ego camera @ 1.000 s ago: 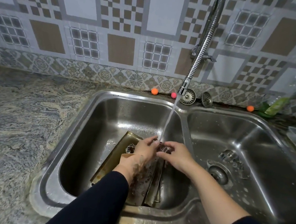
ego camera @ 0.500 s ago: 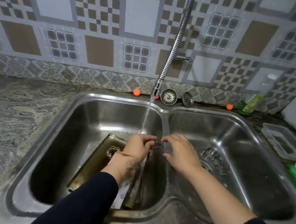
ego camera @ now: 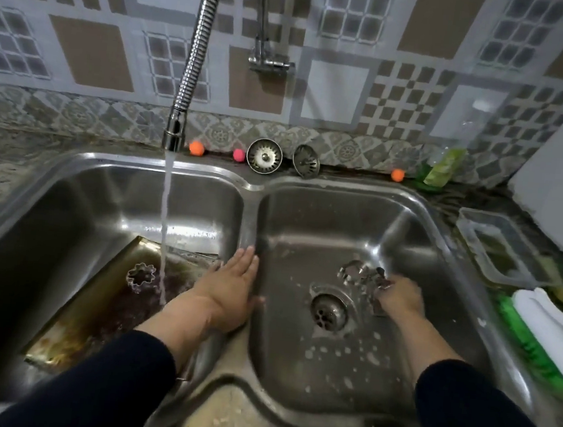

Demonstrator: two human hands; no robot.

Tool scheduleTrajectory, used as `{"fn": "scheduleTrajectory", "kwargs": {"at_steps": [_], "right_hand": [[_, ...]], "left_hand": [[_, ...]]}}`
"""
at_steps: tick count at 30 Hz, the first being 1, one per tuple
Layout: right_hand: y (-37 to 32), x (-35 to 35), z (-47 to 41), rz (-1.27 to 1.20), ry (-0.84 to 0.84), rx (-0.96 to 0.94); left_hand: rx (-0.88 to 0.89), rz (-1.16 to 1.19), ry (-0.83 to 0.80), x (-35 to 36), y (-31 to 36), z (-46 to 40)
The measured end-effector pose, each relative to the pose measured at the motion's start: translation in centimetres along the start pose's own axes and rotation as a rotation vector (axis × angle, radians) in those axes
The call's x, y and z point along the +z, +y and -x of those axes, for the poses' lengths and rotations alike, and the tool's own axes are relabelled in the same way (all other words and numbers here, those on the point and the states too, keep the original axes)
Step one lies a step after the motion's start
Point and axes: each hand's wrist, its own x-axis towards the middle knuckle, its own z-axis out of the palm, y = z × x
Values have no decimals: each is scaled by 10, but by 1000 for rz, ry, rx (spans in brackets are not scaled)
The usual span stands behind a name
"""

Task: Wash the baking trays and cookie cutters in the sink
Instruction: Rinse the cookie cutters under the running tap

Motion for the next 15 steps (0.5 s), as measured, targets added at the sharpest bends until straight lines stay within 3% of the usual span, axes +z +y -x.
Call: {"fn": "scheduleTrajectory", "kwargs": {"at_steps": [7, 15], "right_hand": [[16, 24, -47, 51, 37, 49], [13, 6, -24, 88, -7, -8]], "left_hand": [[-18, -11, -9, 8, -2, -2], [-7, -10, -33, 9, -3, -4]]}}
